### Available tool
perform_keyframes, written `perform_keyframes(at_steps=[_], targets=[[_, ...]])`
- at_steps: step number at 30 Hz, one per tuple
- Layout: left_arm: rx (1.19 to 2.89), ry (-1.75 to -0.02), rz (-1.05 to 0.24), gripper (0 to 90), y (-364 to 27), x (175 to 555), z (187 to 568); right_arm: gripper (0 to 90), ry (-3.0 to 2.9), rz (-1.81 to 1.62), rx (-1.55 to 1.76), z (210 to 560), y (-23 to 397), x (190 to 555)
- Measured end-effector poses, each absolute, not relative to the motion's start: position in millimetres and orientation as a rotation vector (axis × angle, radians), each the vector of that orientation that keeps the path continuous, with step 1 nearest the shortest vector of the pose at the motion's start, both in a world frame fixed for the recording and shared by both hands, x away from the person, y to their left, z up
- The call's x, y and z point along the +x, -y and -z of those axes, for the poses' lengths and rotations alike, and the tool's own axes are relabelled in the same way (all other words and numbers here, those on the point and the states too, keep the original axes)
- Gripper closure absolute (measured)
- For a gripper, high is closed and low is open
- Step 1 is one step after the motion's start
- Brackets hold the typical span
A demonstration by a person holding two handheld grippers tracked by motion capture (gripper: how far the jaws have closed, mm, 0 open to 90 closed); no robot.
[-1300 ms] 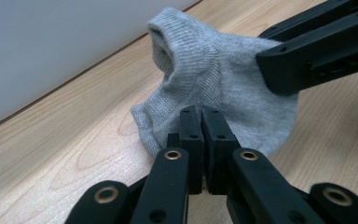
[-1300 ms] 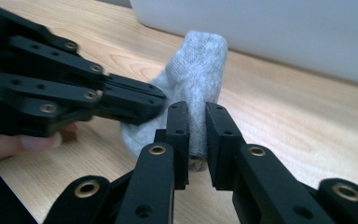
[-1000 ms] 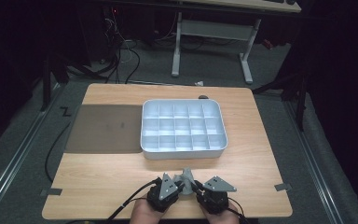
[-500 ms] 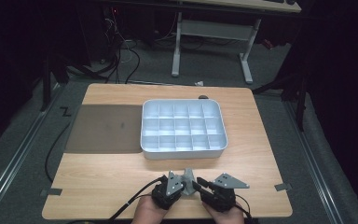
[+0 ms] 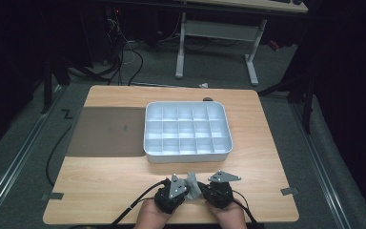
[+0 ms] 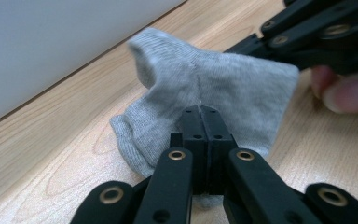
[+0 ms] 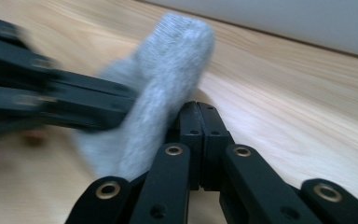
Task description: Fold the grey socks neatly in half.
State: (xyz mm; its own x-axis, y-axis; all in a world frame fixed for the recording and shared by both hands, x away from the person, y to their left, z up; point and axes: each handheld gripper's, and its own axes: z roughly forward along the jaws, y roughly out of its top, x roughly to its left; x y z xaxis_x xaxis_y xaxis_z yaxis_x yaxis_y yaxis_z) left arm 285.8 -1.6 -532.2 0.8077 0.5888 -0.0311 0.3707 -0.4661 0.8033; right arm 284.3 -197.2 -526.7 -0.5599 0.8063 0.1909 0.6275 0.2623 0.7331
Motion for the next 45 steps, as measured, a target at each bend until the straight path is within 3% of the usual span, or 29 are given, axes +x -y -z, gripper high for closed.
perform_keyframes(at_steps=[10,26,45], targets=[[2.116,-0.689,-0.294,90.0,2,287,531,90.0,-2.265,-1.256,1.287,520,193,268],[2.077,-0.706,-0.271,80.4,-5,287,526,90.0,-2.249,-1.239,1.349,528,200,272],[2.035,-0.703,-0.295,80.5,-13,285,516,90.0,-2.251,-1.230,1.344,528,199,272]])
